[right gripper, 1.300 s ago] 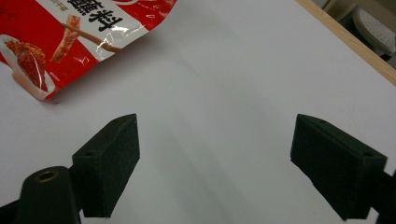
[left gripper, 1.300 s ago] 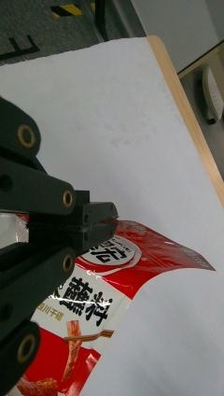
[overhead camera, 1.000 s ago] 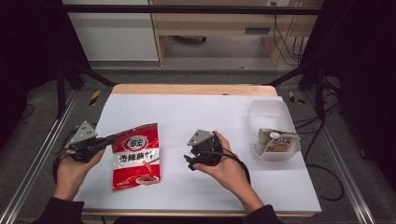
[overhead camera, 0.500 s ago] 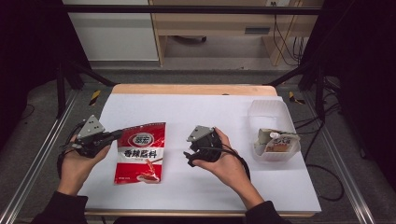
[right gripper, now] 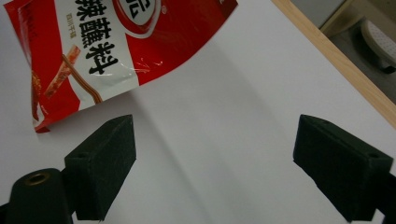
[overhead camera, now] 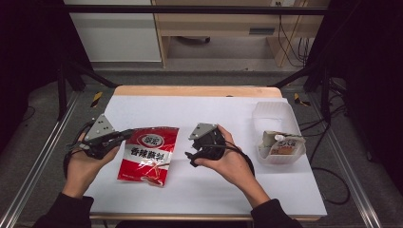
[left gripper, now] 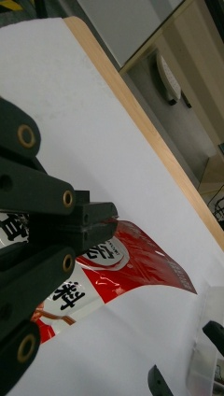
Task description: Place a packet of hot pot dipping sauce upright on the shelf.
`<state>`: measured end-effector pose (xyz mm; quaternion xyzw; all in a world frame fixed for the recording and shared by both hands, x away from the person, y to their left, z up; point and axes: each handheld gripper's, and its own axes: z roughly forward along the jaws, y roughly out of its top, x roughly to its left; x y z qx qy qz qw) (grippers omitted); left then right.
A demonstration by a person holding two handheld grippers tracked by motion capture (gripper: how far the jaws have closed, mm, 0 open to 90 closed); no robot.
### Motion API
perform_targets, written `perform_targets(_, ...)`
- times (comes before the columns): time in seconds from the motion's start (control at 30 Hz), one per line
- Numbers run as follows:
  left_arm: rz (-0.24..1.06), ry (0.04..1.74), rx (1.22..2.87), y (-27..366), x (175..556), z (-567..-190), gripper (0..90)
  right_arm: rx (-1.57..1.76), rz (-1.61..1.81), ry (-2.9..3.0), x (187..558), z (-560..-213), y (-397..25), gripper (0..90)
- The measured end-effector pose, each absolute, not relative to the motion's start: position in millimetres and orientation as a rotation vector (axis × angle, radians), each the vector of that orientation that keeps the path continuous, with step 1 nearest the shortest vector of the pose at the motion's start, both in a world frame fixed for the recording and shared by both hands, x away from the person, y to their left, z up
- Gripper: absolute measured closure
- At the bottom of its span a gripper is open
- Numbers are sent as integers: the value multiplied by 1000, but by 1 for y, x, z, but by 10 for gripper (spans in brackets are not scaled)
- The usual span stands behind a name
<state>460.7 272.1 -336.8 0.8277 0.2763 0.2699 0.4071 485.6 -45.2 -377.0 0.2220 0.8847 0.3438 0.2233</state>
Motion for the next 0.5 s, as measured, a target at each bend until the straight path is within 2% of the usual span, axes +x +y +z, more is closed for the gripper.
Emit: perform_targets(0.5, 686, 633, 2110, 259, 451, -330, 900, 543, 959, 2563, 517, -376, -8, 245)
